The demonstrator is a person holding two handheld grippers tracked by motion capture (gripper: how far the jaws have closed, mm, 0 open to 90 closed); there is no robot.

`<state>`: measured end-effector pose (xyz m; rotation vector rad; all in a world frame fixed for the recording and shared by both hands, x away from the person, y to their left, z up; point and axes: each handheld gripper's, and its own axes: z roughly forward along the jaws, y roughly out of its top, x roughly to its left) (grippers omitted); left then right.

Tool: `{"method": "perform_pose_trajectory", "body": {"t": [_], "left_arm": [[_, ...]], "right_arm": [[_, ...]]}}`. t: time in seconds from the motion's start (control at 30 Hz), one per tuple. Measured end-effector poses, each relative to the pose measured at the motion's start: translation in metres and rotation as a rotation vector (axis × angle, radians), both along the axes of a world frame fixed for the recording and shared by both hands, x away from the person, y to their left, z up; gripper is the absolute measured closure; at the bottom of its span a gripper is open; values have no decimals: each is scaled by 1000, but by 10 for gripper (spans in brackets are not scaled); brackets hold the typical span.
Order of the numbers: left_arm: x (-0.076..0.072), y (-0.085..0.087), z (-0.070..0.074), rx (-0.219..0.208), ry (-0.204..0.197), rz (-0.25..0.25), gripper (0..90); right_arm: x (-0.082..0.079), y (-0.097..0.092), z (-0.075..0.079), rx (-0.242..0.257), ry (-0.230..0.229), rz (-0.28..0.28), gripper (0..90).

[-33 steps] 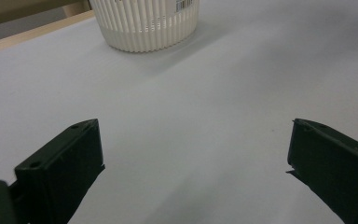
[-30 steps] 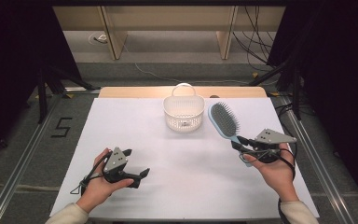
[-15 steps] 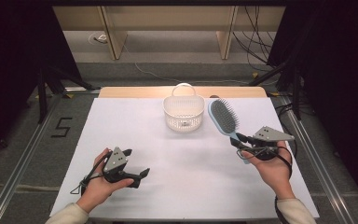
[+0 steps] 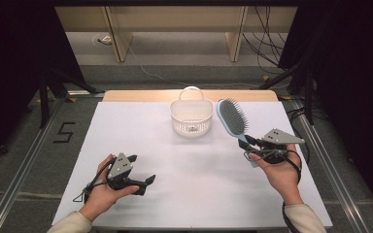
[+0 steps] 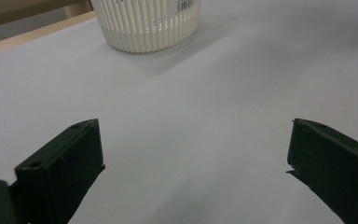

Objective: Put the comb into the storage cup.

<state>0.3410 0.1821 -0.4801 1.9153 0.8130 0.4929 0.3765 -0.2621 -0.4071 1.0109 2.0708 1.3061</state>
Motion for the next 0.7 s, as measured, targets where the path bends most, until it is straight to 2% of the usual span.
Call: {"method": "perform_pose_trajectory", "body": {"t": [0.7], "left_arm": [[0, 0, 0, -1, 3, -3, 28]], "right_arm": [[5, 6, 3, 18, -19, -15, 703]]}}
